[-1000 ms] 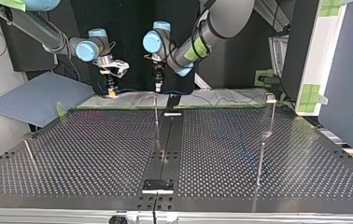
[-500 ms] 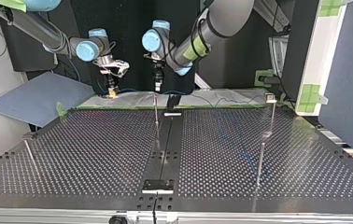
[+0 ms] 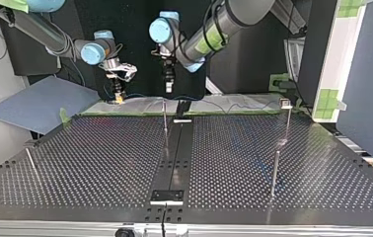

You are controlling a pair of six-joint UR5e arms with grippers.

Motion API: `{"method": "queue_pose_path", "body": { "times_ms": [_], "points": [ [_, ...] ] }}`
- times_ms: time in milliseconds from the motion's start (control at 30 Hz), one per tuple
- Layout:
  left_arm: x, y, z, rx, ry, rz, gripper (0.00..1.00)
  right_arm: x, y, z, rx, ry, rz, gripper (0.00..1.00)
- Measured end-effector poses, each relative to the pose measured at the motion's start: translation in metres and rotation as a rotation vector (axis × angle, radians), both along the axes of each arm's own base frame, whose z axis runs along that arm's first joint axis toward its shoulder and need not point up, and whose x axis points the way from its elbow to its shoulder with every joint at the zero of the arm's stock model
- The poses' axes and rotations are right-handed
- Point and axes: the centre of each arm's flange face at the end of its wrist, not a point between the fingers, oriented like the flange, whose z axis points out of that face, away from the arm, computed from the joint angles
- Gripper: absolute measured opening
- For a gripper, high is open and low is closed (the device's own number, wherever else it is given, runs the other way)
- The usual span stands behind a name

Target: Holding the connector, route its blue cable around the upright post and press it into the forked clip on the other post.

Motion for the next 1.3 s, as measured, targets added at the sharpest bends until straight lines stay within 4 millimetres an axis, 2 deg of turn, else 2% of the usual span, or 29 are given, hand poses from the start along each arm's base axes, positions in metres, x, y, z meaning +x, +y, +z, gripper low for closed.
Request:
{"method": "queue_pose_path", "body": {
  "times_ms": [800, 1033, 1300],
  "points": [
    [-0.057, 0.060, 0.049, -0.001, 0.136, 0.011, 1.00, -0.004, -0.002, 0.000, 0.002, -0.001, -0.007, 0.00],
    [-0.069, 0.072, 0.065, -0.082, 0.126, -0.007, 1.00, -0.004, -0.002, 0.000, 0.003, -0.001, -0.007, 0.00],
    [-0.075, 0.083, 0.083, -0.203, 0.103, -0.049, 1.00, -0.003, -0.002, 0.000, 0.003, -0.001, -0.007, 0.00]
  ]
}}
